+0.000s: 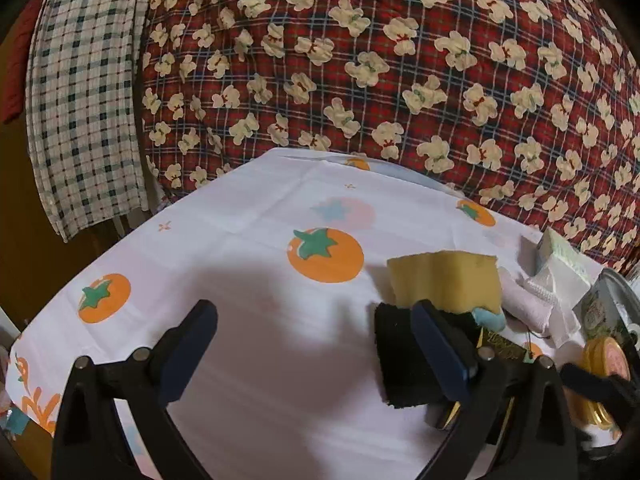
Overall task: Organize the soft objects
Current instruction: 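Grasp the yellow sponge with the left tool, then carry the yellow sponge over the silver tin with the left tool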
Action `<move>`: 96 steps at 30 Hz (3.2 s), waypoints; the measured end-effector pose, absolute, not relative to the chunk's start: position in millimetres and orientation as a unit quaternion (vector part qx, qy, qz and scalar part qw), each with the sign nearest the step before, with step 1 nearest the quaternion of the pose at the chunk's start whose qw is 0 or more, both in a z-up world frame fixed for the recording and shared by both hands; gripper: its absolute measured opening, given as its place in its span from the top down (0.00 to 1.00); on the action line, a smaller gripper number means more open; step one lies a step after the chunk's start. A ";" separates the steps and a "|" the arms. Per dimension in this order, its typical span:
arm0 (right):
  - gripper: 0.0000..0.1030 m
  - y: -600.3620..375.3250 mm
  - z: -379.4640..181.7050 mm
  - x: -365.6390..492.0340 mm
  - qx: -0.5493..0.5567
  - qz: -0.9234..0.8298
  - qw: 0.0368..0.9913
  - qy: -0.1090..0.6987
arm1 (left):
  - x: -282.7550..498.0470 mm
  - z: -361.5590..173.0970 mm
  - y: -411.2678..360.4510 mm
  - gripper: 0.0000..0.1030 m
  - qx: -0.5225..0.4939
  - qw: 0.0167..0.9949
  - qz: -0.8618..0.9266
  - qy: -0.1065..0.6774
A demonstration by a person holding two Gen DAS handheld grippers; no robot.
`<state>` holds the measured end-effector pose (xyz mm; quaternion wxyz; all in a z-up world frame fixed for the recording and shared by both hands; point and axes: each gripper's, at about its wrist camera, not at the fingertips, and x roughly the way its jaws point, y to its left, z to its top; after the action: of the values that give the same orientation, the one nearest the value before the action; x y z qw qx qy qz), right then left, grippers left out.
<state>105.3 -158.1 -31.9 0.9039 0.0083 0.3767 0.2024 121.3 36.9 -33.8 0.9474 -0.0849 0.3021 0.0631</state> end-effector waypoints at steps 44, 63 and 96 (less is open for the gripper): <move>0.85 -161.8 -17.8 68.5 -0.090 0.186 0.940 0.273 | 130.1 -38.5 31.7 0.02 -0.076 0.941 0.057 0.324; 0.85 -223.8 -5.9 58.8 -0.061 0.124 0.963 0.230 | 180.9 -26.0 -62.9 0.06 0.008 0.942 0.032 0.335; 0.85 -271.8 1.6 48.4 -0.017 0.096 0.978 0.183 | 121.0 -4.9 -97.0 0.48 -0.025 0.979 -0.013 0.199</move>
<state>48.4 -271.8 1.6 0.9782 -0.0175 0.1835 0.0956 121.0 -97.0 -4.9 0.9795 -0.0249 0.1995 -0.0131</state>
